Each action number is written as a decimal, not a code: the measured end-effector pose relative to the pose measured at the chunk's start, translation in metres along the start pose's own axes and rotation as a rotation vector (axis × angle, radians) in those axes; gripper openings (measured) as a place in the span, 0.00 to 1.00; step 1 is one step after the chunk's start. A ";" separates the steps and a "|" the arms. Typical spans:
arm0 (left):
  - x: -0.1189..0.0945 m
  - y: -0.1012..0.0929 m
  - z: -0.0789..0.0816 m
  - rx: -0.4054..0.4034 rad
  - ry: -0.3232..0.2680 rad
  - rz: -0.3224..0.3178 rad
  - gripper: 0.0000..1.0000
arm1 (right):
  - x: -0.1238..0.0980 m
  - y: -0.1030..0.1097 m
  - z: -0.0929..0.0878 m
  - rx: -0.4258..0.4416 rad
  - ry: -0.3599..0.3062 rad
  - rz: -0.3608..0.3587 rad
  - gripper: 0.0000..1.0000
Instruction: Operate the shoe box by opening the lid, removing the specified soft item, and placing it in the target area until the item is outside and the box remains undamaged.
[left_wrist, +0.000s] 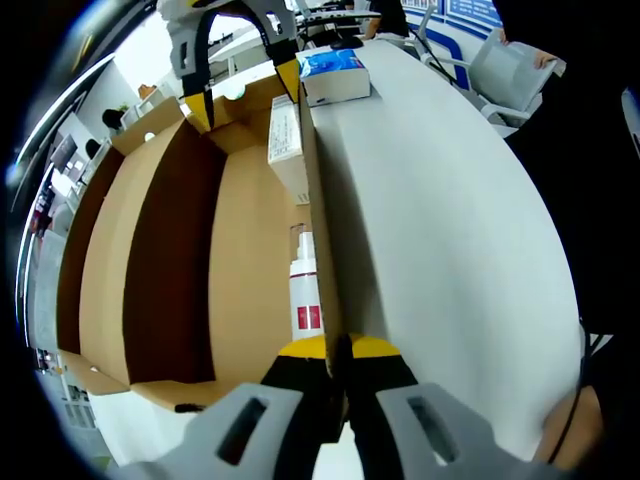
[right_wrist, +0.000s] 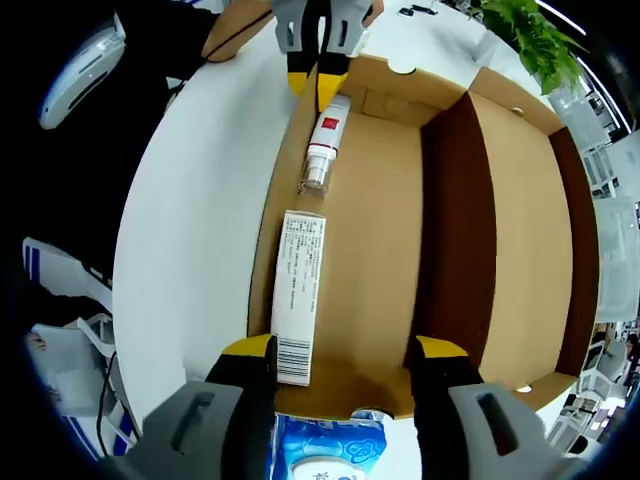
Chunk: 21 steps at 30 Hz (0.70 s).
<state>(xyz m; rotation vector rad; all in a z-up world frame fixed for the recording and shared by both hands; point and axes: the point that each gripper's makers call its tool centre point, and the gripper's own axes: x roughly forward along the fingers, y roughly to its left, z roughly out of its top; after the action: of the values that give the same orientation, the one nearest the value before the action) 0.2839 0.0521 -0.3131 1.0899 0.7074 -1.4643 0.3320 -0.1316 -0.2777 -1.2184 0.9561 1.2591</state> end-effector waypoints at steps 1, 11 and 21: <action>0.000 0.000 0.000 0.000 0.000 0.000 0.04 | 0.000 0.001 0.001 0.001 -0.004 0.003 0.55; 0.000 0.000 0.000 0.004 0.000 0.000 0.04 | -0.001 -0.014 0.000 0.034 -0.013 -0.047 0.61; 0.000 0.000 0.000 0.007 0.000 -0.002 0.04 | 0.008 -0.001 0.005 0.043 -0.028 0.011 0.58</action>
<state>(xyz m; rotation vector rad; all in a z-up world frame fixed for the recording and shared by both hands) 0.2839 0.0522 -0.3134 1.0952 0.7043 -1.4694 0.3333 -0.1250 -0.2849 -1.1610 0.9664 1.2548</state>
